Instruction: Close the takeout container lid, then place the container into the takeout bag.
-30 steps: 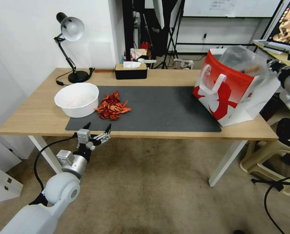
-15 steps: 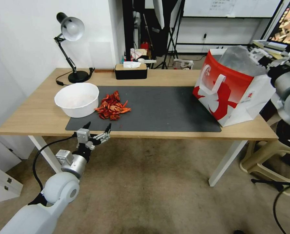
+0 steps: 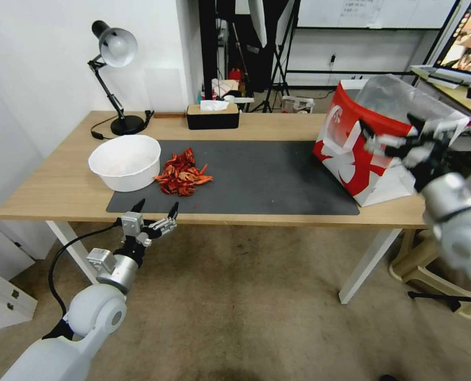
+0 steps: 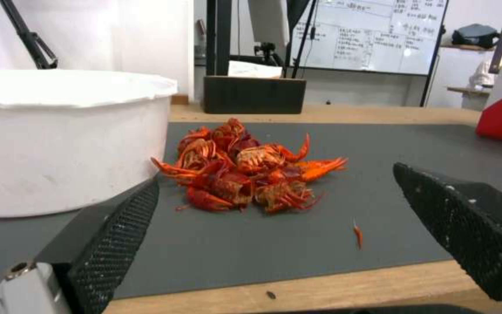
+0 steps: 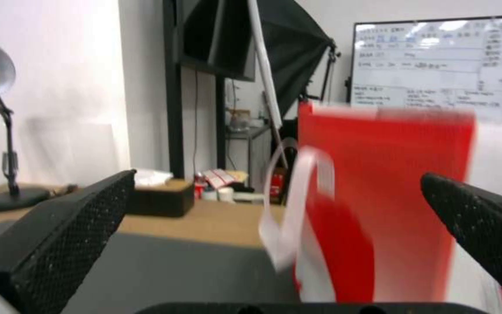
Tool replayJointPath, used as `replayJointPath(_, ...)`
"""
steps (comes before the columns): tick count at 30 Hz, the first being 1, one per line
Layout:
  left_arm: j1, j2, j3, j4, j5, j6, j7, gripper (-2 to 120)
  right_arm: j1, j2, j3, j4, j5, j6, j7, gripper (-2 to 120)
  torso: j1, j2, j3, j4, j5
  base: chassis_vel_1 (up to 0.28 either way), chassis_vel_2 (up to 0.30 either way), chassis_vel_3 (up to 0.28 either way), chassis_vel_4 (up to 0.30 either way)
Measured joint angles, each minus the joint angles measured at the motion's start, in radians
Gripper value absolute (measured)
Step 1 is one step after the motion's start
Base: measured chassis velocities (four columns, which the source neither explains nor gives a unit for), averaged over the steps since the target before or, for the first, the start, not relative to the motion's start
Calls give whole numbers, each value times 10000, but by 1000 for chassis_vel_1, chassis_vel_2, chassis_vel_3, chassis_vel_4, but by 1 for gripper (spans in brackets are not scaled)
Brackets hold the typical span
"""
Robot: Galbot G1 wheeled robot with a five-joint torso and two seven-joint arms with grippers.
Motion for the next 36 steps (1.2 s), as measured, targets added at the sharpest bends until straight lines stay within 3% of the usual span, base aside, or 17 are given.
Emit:
replayJointPath(1, 0, 0, 0, 0, 0, 0, 0, 100, 0, 0, 0, 0, 0, 0, 0, 114, 0, 0, 0, 0, 0, 0, 0, 0, 0)
replayJointPath(8, 281, -39, -54, 104, 237, -387, 78, 100, -1630, 2037, -248, -136, -1973, 1244, -223, 103, 0, 0, -1, 3, -3, 0, 0, 0, 0)
replayJointPath(18, 626, -240, -49, 500, 512, -840, 207, 100, -2683, 3644, -1169, -587, -3788, 2144, -58, 100, 0, 1, -1, 2, -2, 0, 0, 0, 0)
replayJointPath(36, 1178, -465, -229, 773, 843, -1426, 248, 100, -2521, 4046, -1798, -1179, -4222, 2373, -26, 100, 1, -1, 1, 3, -2, 0, 0, 0, 0)
